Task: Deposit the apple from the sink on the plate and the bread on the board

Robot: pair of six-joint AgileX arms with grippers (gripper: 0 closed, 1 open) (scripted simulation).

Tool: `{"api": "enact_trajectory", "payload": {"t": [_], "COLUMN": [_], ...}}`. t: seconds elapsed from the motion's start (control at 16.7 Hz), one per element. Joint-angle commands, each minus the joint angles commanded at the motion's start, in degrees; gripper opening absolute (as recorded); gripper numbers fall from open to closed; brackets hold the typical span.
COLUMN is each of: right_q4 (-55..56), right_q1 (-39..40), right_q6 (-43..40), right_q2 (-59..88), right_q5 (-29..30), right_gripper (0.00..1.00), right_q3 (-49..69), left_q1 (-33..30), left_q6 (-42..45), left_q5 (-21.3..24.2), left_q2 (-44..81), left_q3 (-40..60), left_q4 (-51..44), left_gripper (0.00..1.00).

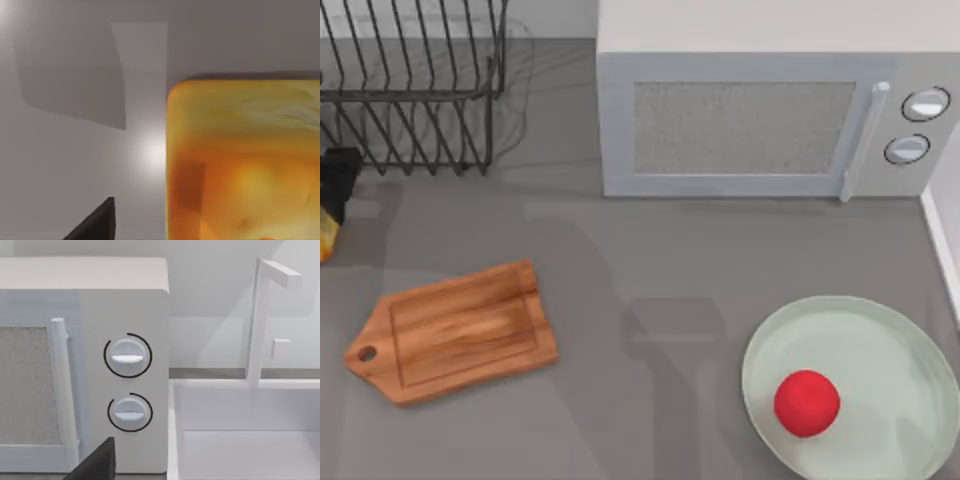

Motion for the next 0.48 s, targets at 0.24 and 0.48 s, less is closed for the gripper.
{"api": "enact_trajectory", "payload": {"t": [0.24, 0.48], "right_q4": [0.0, 0.0], "right_q1": [0.0, 0.0], "right_q6": [0.0, 0.0], "right_q2": [0.0, 0.0], "right_q5": [0.0, 0.0], "right_gripper": [1.0, 1.0], "right_q3": [0.0, 0.0], "left_q1": [0.0, 0.0], "left_q6": [0.0, 0.0], "left_q5": [0.0, 0.0], "left_q2": [1.7, 2.2], "left_q3": [-0.8, -1.0], "left_q4": [2.6, 3.3], "left_gripper": [1.0, 1.0]}}
